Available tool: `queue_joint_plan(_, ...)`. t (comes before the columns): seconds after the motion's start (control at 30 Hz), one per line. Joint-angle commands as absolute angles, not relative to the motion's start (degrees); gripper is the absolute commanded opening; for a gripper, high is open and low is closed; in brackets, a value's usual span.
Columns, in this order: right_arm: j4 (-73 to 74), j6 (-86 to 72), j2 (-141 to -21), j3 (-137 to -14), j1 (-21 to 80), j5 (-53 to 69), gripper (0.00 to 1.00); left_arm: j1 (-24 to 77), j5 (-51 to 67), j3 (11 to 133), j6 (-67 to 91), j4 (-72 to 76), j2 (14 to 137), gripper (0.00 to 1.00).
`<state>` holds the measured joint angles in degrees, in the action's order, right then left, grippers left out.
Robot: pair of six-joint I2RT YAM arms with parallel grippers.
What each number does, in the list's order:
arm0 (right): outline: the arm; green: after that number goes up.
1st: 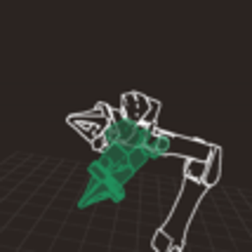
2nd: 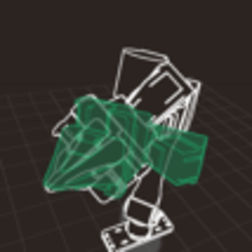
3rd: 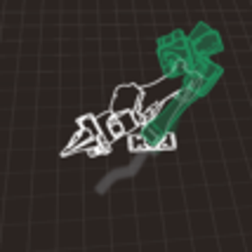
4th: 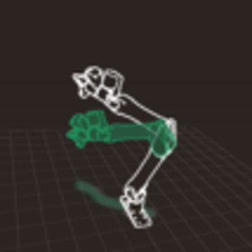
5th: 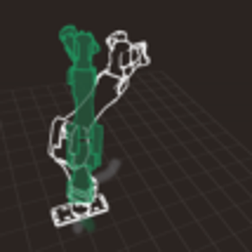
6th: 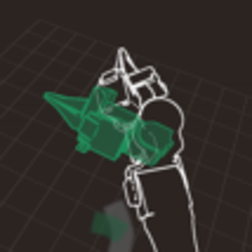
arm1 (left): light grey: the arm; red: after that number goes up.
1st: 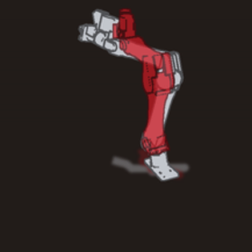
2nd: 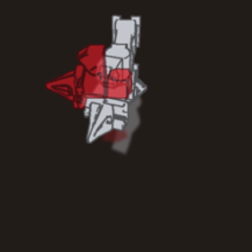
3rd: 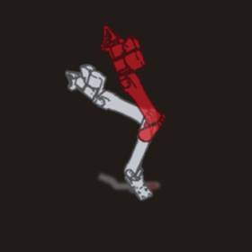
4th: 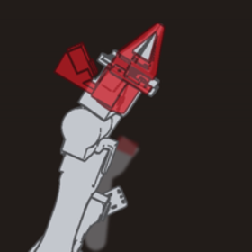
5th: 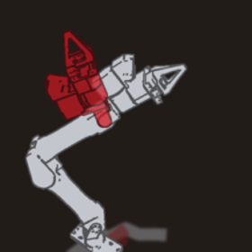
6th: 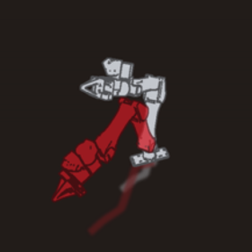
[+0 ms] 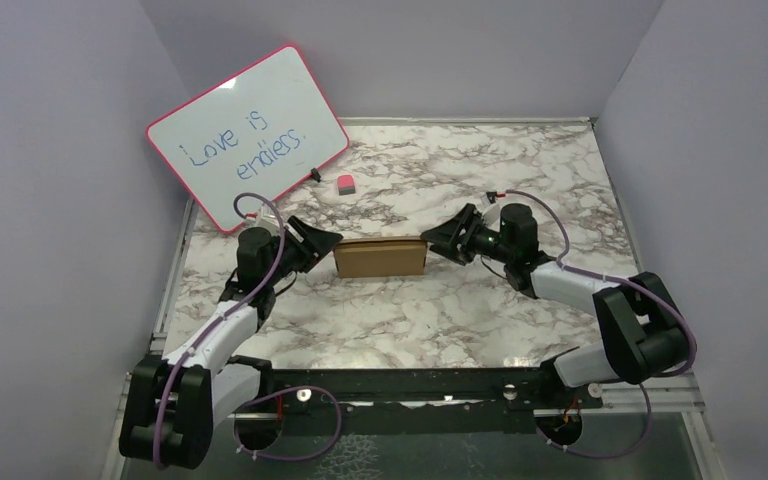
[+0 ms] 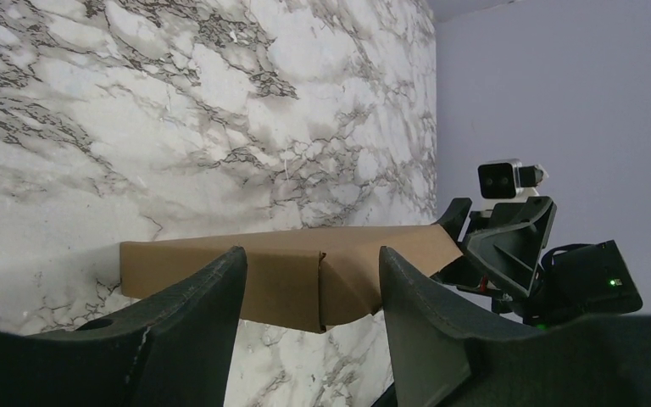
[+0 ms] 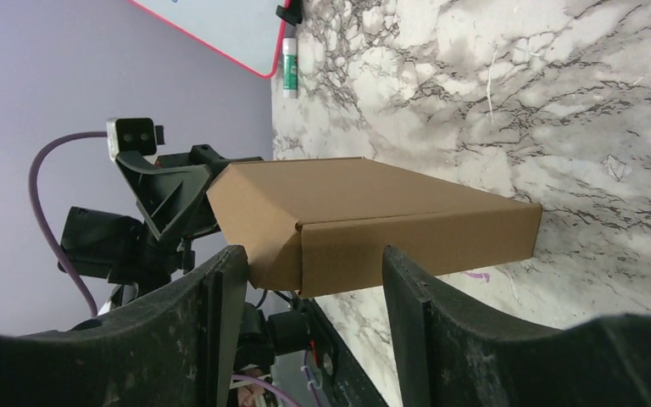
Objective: Fold the paper box
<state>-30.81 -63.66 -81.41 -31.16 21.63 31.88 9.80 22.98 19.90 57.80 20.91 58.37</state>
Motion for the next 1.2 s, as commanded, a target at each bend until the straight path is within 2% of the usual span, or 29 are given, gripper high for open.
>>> queue_joint_plan(0.0,-34.3,-63.2,-82.8,-29.5,21.2,34.5,0.61,9.5,26.0,19.3,57.5,24.9,59.7,0.60)
queue_joint_plan(0.23,-37.2,-62.3,-84.9,-26.6,21.2,34.6,0.47,9.5,26.8,18.5,57.6,25.8,59.9,0.59)
queue_joint_plan(0.63,-40.2,-61.7,-88.2,-26.2,21.2,35.0,0.39,9.5,26.5,15.4,57.8,27.1,60.1,0.47)
queue_joint_plan(0.93,-43.1,-61.5,-92.1,-25.1,21.2,34.8,0.34,9.2,24.4,10.0,60.2,30.4,60.3,0.29)
queue_joint_plan(1.17,-42.8,-56.6,-94.3,-24.7,21.3,33.4,0.28,9.1,20.8,7.1,55.9,30.3,62.7,0.16)
